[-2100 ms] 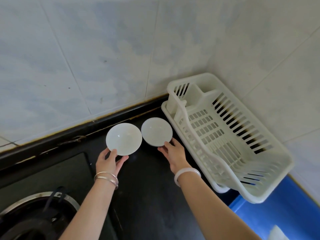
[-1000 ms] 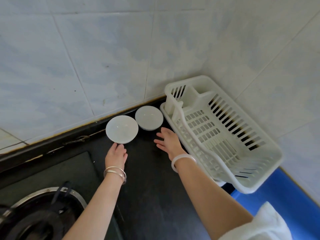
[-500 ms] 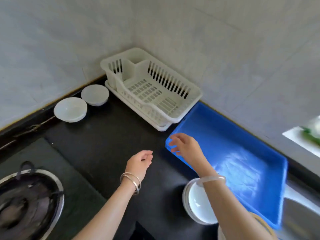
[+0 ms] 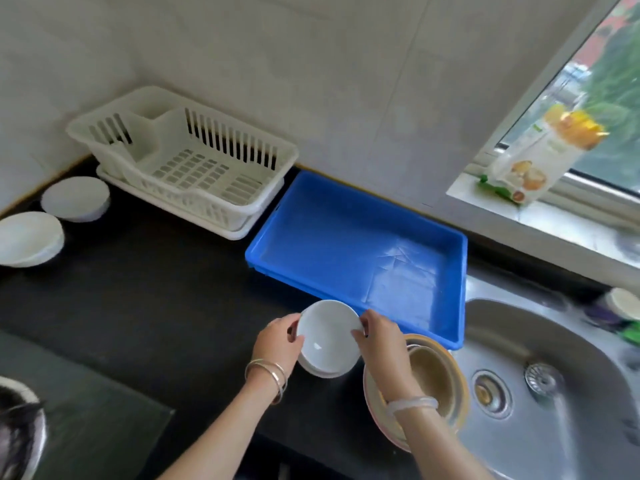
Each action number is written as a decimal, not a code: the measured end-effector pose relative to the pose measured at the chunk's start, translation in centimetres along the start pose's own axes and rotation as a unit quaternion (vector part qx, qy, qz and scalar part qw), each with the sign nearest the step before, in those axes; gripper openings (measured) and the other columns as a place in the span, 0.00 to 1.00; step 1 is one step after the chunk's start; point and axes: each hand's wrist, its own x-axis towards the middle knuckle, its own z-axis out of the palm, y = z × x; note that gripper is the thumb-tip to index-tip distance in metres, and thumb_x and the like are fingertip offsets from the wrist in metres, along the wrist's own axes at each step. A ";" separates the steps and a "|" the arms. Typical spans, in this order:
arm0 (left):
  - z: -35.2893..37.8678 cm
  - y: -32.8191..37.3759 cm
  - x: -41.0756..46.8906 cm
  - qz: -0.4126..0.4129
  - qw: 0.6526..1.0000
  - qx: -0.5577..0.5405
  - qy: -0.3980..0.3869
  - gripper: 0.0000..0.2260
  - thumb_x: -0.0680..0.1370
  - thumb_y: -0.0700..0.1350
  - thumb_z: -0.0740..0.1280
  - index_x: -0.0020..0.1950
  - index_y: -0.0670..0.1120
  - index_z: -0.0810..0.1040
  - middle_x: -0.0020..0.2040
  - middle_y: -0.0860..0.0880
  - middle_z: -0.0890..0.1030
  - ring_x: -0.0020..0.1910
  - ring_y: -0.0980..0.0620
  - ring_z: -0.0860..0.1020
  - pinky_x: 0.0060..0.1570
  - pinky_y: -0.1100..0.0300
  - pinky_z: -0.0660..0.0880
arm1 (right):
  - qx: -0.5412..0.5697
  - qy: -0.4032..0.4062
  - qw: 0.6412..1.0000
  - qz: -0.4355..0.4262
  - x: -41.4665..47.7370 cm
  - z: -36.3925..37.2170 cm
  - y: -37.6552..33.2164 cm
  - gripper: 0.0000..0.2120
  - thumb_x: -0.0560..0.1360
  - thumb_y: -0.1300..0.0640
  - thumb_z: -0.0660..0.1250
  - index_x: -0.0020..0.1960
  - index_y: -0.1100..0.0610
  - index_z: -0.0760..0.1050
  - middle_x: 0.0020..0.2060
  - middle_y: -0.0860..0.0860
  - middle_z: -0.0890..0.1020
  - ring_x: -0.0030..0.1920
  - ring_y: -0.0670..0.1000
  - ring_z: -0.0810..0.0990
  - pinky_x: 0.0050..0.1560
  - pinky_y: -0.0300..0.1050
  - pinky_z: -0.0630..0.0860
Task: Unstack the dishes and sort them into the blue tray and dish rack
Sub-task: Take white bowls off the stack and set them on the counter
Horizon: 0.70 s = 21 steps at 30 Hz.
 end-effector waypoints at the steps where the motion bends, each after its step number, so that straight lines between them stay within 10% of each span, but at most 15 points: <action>1: 0.0 0.0 0.0 0.002 1.000 0.001 0.002 0.18 0.75 0.40 0.65 0.64 0.52 0.73 0.59 0.50 0.77 0.55 0.52 0.77 0.56 0.56 0.77 | -0.002 0.005 1.000 0.004 0.0 0.0 -0.1 0.04 0.75 0.55 0.64 0.46 0.56 0.70 0.47 0.54 0.80 0.48 0.56 0.77 0.40 0.44 0.64; 21: 0.9 1.5 1.0 -0.011 0.993 0.110 0.029 0.09 0.76 0.41 0.64 0.55 0.47 0.77 0.55 0.48 0.75 0.50 0.50 0.76 0.49 0.56 0.75 | 0.161 0.063 0.984 0.043 -1.0 -3.8 1.2 0.02 0.74 0.60 0.65 0.47 0.57 0.74 0.37 0.50 0.76 0.39 0.58 0.82 0.42 0.57 0.82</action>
